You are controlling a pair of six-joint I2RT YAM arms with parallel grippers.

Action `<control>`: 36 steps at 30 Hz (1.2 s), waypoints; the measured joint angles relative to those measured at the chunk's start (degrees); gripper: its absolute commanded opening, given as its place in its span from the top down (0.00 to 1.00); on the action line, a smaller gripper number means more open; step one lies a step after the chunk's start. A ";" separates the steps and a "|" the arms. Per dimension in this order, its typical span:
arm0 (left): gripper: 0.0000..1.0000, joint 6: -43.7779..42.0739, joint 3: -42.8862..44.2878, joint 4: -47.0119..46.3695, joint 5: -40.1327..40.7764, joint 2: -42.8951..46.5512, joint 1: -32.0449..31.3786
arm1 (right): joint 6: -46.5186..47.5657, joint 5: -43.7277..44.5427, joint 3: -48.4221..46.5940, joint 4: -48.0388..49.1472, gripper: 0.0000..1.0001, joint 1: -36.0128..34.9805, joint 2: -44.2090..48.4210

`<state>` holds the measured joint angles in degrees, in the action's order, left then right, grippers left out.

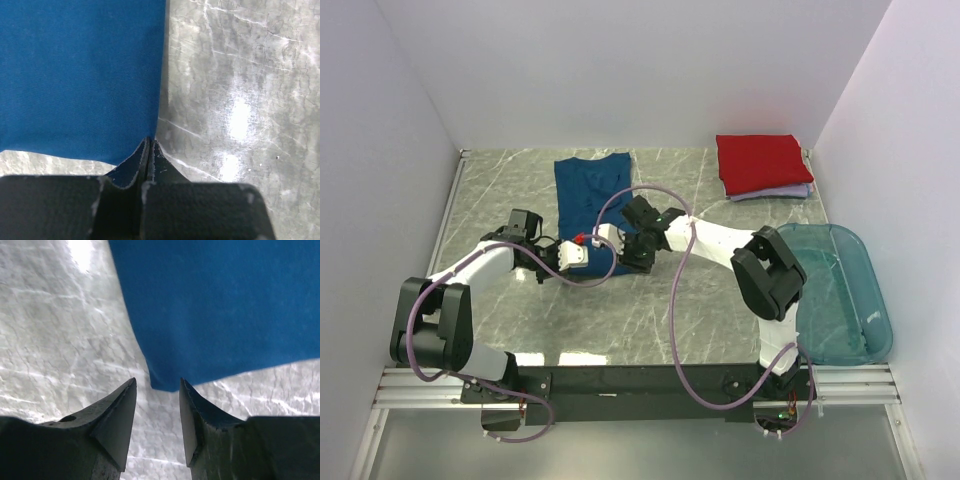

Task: Fold and stack the t-shirts
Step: Fold the tshirt

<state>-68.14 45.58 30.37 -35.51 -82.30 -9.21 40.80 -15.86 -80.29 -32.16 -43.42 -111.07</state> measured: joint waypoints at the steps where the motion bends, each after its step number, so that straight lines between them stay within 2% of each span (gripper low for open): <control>1: 0.99 0.02 -0.17 -0.15 0.00 0.00 0.00 | 0.26 0.00 0.00 0.20 0.55 -0.35 -0.15; 5: 0.99 0.07 -0.37 -0.17 0.02 0.00 0.00 | 1.16 0.28 0.00 0.83 0.58 -1.49 -2.27; 9: 0.99 0.22 -0.37 -0.13 0.00 0.00 0.00 | 1.84 1.33 -0.83 0.61 0.71 -2.10 -4.22; 10: 0.99 0.22 -0.37 -0.11 0.00 -0.02 0.00 | 1.88 1.51 -1.38 0.42 0.81 -2.10 -4.55; 11: 0.99 0.22 -0.37 -0.07 0.00 0.00 0.00 | 2.03 1.75 -2.03 0.00 0.87 -2.08 -5.03; 12: 0.99 0.22 -0.37 -0.02 0.00 0.00 0.00 | 1.86 2.03 -2.73 -0.35 1.00 -2.08 -5.49; 18: 0.99 0.28 -0.37 1.73 -0.70 2.43 0.00 | 0.24 1.53 -2.78 -1.40 1.00 -2.08 -4.98; 23: 0.99 0.31 -0.17 5.86 -2.47 7.26 0.00 | -2.34 -1.20 -0.76 -4.92 1.00 -1.92 0.33; 32: 0.99 -0.85 -0.61 21.38 -7.32 19.26 -0.52 | -5.01 -8.52 9.22 -9.73 1.00 -2.64 17.07; 36: 1.00 -0.63 -0.61 30.05 -11.10 25.07 -2.84 | -5.64 -12.31 13.99 -13.62 1.00 -4.26 23.45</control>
<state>-68.77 44.97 60.42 -46.61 -57.23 -12.05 35.16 -28.16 -66.30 -45.78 -47.68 -87.61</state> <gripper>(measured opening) 0.012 0.009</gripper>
